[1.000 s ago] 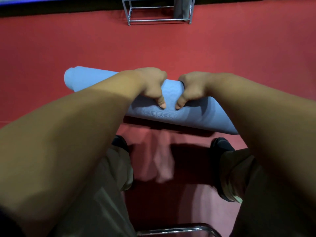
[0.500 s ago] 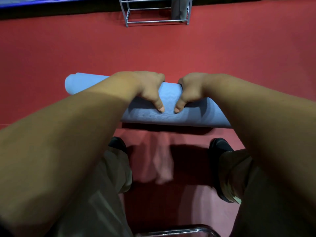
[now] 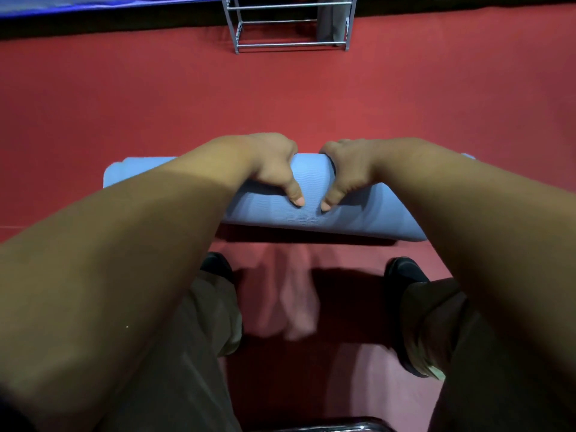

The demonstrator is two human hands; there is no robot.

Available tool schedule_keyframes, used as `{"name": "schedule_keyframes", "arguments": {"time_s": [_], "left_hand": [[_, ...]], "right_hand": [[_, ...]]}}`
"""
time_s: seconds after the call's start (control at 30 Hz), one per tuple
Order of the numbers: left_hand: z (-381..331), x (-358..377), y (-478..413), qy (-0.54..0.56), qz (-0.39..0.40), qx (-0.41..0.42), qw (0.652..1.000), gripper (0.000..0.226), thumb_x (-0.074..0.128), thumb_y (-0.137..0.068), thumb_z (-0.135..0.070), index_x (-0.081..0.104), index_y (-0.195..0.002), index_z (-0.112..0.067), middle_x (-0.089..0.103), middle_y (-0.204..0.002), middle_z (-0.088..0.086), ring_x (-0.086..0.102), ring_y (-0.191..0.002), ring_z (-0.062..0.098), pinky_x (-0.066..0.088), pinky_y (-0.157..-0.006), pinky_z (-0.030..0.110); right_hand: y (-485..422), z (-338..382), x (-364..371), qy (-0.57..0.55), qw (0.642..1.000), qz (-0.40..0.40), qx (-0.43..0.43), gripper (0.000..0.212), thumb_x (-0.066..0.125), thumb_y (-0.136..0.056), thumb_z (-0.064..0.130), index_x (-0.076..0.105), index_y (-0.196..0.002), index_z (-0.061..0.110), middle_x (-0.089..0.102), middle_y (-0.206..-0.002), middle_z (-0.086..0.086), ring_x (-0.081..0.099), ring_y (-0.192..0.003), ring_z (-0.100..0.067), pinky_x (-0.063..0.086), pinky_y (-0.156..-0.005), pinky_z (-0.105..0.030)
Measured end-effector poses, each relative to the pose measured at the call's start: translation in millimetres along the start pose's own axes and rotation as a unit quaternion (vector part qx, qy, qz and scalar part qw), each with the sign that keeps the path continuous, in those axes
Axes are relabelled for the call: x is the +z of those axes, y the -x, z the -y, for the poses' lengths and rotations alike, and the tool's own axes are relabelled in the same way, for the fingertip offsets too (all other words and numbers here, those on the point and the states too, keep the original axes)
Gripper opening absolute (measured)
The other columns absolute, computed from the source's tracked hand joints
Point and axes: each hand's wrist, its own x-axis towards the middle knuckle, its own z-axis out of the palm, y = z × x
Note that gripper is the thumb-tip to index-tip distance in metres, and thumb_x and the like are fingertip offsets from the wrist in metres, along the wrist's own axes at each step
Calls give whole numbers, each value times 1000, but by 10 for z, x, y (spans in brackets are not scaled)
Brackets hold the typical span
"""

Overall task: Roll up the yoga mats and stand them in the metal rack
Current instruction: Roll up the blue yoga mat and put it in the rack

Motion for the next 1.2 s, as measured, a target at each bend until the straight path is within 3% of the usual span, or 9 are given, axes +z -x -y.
{"name": "schedule_keyframes", "arguments": {"time_s": [0.07, 0.27, 0.43, 0.67, 0.8, 0.87, 0.93, 1.1, 1.2], "left_hand": [[-4, -2, -10, 9, 8, -6, 1000, 94, 84, -33, -85, 64, -101, -24, 69, -95, -5, 67, -87, 25, 60, -85, 42], [-34, 23, -40, -7, 8, 9, 1000, 87, 94, -56, -69, 55, -118, -23, 66, -115, 1, 62, -100, 29, 55, -90, 40], [-140, 42, -31, -113, -10, 47, 992, 115, 96, -49, -73, 44, -140, -25, 55, -137, 1, 54, -126, 32, 48, -103, 49], [-92, 19, -19, -99, -45, 45, 993, 88, 97, -54, -65, 42, -110, -26, 60, -127, 1, 57, -118, 33, 45, -91, 47], [4, 16, -8, -27, -15, 27, 999, 83, 99, -54, -60, 53, -113, -24, 64, -110, -1, 63, -96, 28, 55, -84, 40], [11, 5, 18, -9, -1, 19, 1000, 80, 99, -56, -59, 57, -114, -22, 65, -107, -3, 65, -94, 27, 56, -81, 37], [6, -4, 33, 0, 8, 13, 1000, 79, 99, -56, -59, 60, -114, -21, 66, -104, -3, 66, -94, 27, 56, -80, 36], [-26, 7, 17, 7, 23, 12, 1000, 79, 98, -60, -58, 56, -117, -22, 62, -104, -5, 64, -97, 26, 53, -82, 37], [-68, 31, -21, -14, 27, 24, 999, 90, 97, -58, -62, 51, -125, -24, 62, -119, -2, 62, -104, 28, 55, -95, 43]], "right_hand": [[-1, 14, -15, 5, 1000, 3, -1, 115, 100, -54, 62, 49, -149, 21, 60, -140, -5, 61, -124, -31, 52, -106, -44], [13, -4, -15, -1, 1000, 17, 12, 82, 97, -51, 66, 70, -116, 23, 75, -107, 0, 71, -98, -26, 60, -93, -41], [6, -66, 28, -44, 998, 23, 41, 80, 90, -45, 78, 78, -102, 22, 78, -92, 4, 74, -86, -22, 62, -87, -38], [19, -39, 27, -67, 998, 17, 15, 76, 92, -59, 71, 71, -113, 21, 75, -103, 1, 71, -94, -23, 59, -92, -40], [-16, -17, 27, -57, 998, 20, 8, 100, 94, -56, 70, 55, -136, 24, 67, -122, 1, 65, -109, -26, 55, -102, -44], [-33, 0, 39, -46, 999, 27, 3, 115, 96, -47, 71, 50, -142, 27, 65, -128, 3, 64, -113, -26, 54, -104, -46], [-27, 16, 33, -35, 999, 27, -3, 114, 98, -49, 67, 50, -144, 26, 65, -130, 2, 63, -115, -26, 54, -104, -46], [22, 9, -1, -20, 999, 28, -2, 86, 97, -53, 64, 67, -122, 24, 73, -111, 2, 70, -100, -25, 59, -96, -43], [23, -42, 22, -39, 998, 37, 11, 77, 96, -50, 67, 72, -112, 26, 77, -103, 4, 73, -94, -22, 61, -93, -42]]}}
